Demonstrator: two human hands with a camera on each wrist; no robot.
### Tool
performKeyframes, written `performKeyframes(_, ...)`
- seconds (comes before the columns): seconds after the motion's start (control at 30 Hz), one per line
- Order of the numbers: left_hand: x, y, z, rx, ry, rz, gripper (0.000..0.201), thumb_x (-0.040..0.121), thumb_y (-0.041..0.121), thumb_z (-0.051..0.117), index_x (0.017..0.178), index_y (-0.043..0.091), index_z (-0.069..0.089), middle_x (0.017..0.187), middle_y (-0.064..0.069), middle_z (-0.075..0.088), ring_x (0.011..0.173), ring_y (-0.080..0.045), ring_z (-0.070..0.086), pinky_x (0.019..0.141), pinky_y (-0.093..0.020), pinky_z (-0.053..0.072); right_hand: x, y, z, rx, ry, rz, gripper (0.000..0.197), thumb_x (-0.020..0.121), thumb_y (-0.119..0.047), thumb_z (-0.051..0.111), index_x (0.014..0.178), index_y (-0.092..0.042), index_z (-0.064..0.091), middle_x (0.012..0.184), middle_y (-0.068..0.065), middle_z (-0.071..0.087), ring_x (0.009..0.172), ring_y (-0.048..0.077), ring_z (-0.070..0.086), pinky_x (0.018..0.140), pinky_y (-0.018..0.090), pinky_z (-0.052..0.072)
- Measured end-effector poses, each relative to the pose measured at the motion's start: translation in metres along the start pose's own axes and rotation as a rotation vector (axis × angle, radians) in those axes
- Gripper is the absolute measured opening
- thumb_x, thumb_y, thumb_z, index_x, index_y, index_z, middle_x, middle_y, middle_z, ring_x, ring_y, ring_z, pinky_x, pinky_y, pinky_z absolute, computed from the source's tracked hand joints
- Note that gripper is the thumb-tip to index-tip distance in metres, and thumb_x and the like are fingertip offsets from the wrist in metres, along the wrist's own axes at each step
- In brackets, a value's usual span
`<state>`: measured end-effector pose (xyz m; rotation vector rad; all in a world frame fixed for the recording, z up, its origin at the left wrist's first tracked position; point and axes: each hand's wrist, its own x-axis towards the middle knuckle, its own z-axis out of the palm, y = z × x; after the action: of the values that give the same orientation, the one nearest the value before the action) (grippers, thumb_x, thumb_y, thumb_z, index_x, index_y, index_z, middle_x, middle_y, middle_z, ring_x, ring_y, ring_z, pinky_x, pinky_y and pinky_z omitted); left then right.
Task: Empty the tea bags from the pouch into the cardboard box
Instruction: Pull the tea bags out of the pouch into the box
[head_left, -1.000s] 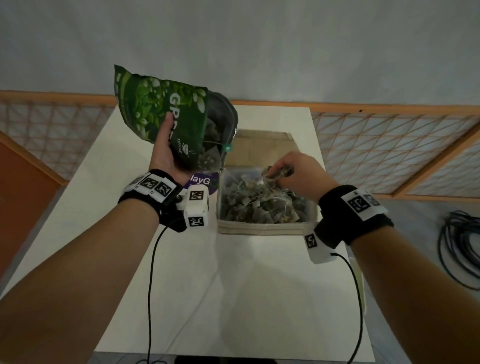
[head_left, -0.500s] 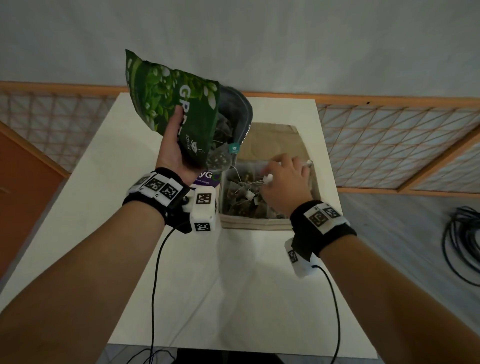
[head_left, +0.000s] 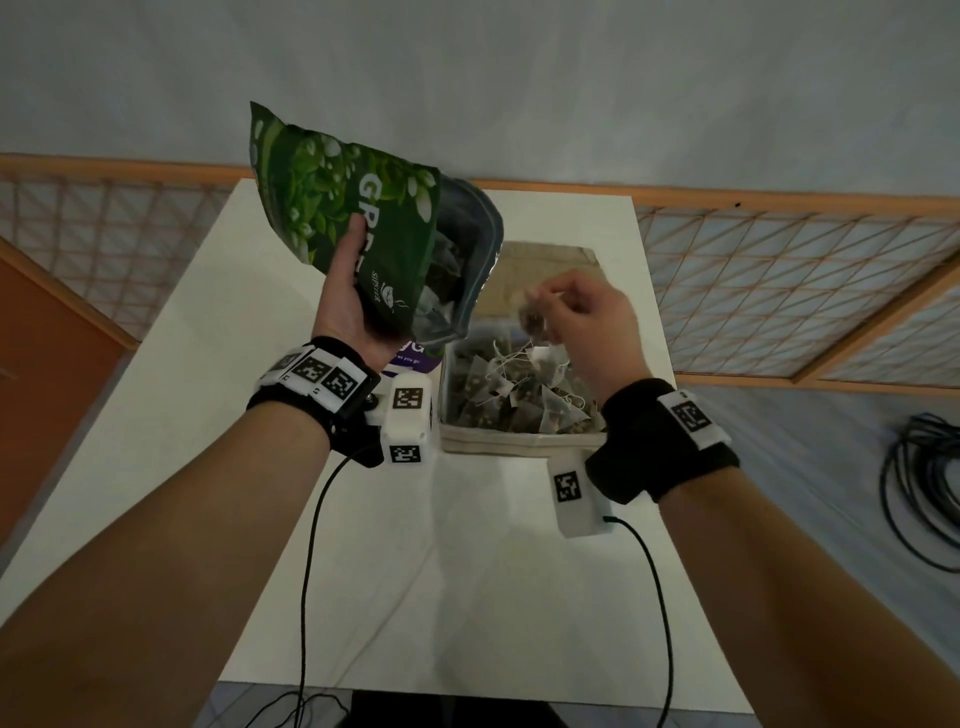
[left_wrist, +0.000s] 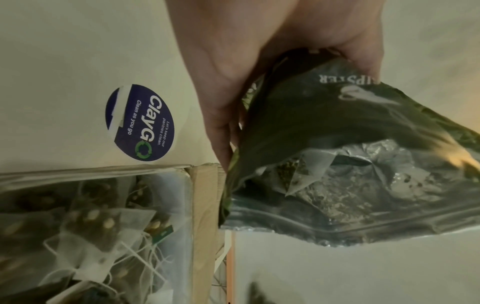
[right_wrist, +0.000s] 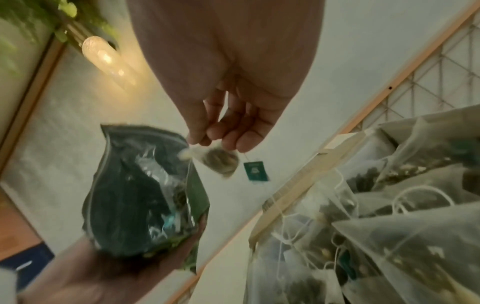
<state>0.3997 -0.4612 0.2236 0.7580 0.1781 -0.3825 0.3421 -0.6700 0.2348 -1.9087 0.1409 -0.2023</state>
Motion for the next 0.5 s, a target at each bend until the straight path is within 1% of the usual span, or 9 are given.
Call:
performKeyframes(0.07, -0.002, 0.000, -0.003, -0.003, -0.008, -0.007, 0.062, 0.092, 0.062, 0.053, 0.137, 0.019, 0.060, 0.138, -0.013, 0.063, 0.128, -0.034, 0.058, 0.112, -0.057, 0.040, 0.001, 0.003, -0.009, 0.026, 0.059, 0.000, 0.013, 0.087, -0.034, 0.067, 0.077, -0.025, 0.063, 0.069, 0.012, 0.059, 0.062, 0.019, 0.053, 0.062, 0.035, 0.051)
performKeyframes(0.1, -0.002, 0.000, -0.004, -0.006, -0.008, -0.005, 0.063, 0.092, 0.062, 0.052, 0.137, 0.019, 0.060, 0.138, -0.013, 0.063, 0.128, -0.034, 0.058, 0.111, -0.057, 0.041, 0.002, 0.007, -0.012, 0.008, 0.076, 0.012, 0.015, 0.086, -0.035, 0.067, 0.078, -0.024, 0.063, 0.067, 0.011, 0.056, 0.062, 0.019, 0.051, 0.061, 0.034, 0.049)
performKeyframes(0.17, -0.004, 0.000, -0.006, -0.016, -0.006, -0.002, 0.064, 0.091, 0.063, 0.052, 0.138, 0.020, 0.059, 0.138, -0.014, 0.062, 0.128, -0.034, 0.059, 0.110, -0.057, 0.042, 0.003, 0.021, -0.015, -0.137, 0.075, 0.030, 0.018, 0.086, -0.038, 0.065, 0.082, -0.021, 0.065, 0.067, 0.001, 0.052, 0.061, 0.013, 0.049, 0.061, 0.029, 0.044)
performKeyframes(0.2, -0.005, 0.000, -0.006, -0.019, -0.006, -0.003, 0.064, 0.091, 0.064, 0.052, 0.138, 0.020, 0.059, 0.138, -0.014, 0.062, 0.128, -0.034, 0.059, 0.109, -0.058, 0.042, 0.003, 0.028, -0.016, -0.246, 0.051, 0.037, 0.021, 0.086, -0.040, 0.064, 0.083, -0.020, 0.066, 0.073, -0.001, 0.053, 0.064, 0.012, 0.050, 0.062, 0.025, 0.044)
performKeyframes(0.27, -0.006, 0.001, -0.005, -0.024, -0.013, -0.010, 0.065, 0.090, 0.065, 0.053, 0.138, 0.021, 0.059, 0.137, -0.014, 0.063, 0.127, -0.034, 0.059, 0.109, -0.058, 0.043, 0.002, 0.045, -0.014, -0.456, -0.031, 0.063, 0.026, 0.086, -0.044, 0.063, 0.087, -0.019, 0.069, 0.091, 0.001, 0.054, 0.082, 0.014, 0.055, 0.074, 0.028, 0.048)
performKeyframes(0.33, -0.007, 0.002, -0.003, -0.021, -0.030, -0.018, 0.064, 0.091, 0.065, 0.051, 0.136, 0.020, 0.060, 0.137, -0.014, 0.063, 0.126, -0.034, 0.060, 0.108, -0.056, 0.044, -0.003, 0.058, -0.011, -0.597, -0.121, 0.106, 0.032, 0.084, -0.049, 0.062, 0.090, -0.019, 0.071, 0.105, 0.004, 0.053, 0.102, 0.021, 0.052, 0.092, 0.038, 0.047)
performKeyframes(0.37, -0.008, 0.002, -0.002, -0.018, -0.032, -0.020, 0.063, 0.091, 0.064, 0.050, 0.134, 0.020, 0.062, 0.136, -0.014, 0.064, 0.126, -0.033, 0.060, 0.108, -0.055, 0.045, -0.005, 0.061, -0.009, -0.645, -0.139, 0.120, 0.034, 0.084, -0.051, 0.061, 0.091, -0.019, 0.071, 0.108, 0.005, 0.054, 0.108, 0.024, 0.049, 0.096, 0.041, 0.045)
performKeyframes(0.43, -0.009, 0.004, 0.000, -0.012, -0.038, -0.023, 0.063, 0.091, 0.064, 0.050, 0.134, 0.019, 0.062, 0.136, -0.014, 0.063, 0.127, -0.034, 0.059, 0.111, -0.055, 0.042, -0.008, 0.056, -0.004, -0.678, -0.077, 0.085, 0.031, 0.085, -0.048, 0.060, 0.094, -0.019, 0.069, 0.109, 0.006, 0.055, 0.109, 0.024, 0.047, 0.097, 0.041, 0.044)
performKeyframes(0.5, -0.009, 0.006, 0.002, -0.011, -0.050, -0.025, 0.064, 0.091, 0.062, 0.052, 0.137, 0.018, 0.060, 0.139, -0.014, 0.062, 0.130, -0.034, 0.057, 0.113, -0.056, 0.039, -0.009, 0.038, 0.003, -0.593, 0.063, -0.079, 0.019, 0.087, -0.034, 0.062, 0.096, -0.018, 0.065, 0.103, 0.002, 0.057, 0.099, 0.017, 0.049, 0.090, 0.033, 0.046)
